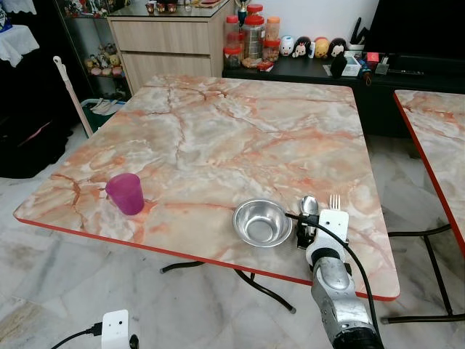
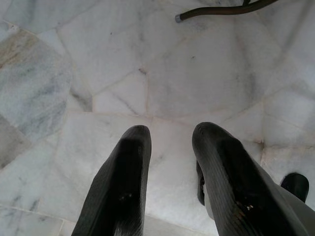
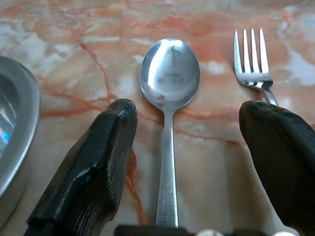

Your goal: Setting the table

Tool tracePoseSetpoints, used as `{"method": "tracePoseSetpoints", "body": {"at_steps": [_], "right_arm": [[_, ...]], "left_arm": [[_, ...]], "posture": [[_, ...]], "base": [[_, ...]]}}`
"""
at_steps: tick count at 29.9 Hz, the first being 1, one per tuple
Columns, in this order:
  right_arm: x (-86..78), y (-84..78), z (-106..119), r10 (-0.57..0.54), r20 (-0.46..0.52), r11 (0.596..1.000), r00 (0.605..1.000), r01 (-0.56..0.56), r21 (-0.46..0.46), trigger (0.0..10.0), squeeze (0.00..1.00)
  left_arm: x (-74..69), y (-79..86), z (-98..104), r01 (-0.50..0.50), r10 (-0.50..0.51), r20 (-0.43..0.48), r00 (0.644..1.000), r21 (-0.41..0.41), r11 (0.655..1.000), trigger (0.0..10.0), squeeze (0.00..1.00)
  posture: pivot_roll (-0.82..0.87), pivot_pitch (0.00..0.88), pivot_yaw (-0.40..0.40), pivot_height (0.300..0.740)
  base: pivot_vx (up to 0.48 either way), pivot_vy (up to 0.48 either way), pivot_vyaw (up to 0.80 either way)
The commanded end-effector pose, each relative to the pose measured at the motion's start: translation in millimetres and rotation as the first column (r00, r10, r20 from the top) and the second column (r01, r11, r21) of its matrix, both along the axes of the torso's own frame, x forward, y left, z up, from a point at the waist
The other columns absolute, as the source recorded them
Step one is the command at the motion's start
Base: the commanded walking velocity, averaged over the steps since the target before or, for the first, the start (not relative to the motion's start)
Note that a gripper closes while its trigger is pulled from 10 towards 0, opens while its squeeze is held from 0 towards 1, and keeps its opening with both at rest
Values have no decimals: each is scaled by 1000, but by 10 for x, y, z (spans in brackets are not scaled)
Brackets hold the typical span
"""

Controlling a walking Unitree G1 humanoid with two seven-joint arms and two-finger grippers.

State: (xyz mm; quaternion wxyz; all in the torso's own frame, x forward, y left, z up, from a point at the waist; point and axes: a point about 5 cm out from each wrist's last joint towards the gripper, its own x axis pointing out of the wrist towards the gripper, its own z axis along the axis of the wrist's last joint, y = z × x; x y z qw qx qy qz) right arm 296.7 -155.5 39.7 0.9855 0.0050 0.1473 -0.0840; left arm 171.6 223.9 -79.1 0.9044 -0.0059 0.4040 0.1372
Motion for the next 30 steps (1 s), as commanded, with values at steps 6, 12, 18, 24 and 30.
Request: {"method": "tracePoseSetpoints", "body": {"at_steps": [6,12,18,24,30], "right_arm": [[35,50,20,18,-26,1000,999,-18,8,10000,0],[18,68,-19,36,-71,999,997,-35,5,10000,0],[-12,40,-93,34,-148,999,988,-40,-37,8118,0],[-22,7,-105,27,-169,997,985,-38,-63,0,0],[-19,7,-104,31,-176,997,984,-43,-63,0,0]], "left_arm": [[-13,-9,-12,2,-2,-12,1000,-10,1000,10000,0],[-15,-28,-19,7,-7,-17,1000,-18,1000,10000,0],[-13,-66,-30,7,-8,-22,1000,-52,999,10000,0],[-25,-100,-44,10,-11,-27,1000,-71,997,10000,0],[-33,-119,-51,13,-16,-29,999,-87,996,10000,0]], "posture": [[-17,0,19,732],[-20,0,19,732],[-20,0,15,732],[-19,0,12,732],[-19,0,9,732]], "base": [[0,0,0],[0,0,0],[0,0,0],[0,0,0],[0,0,0]]}}
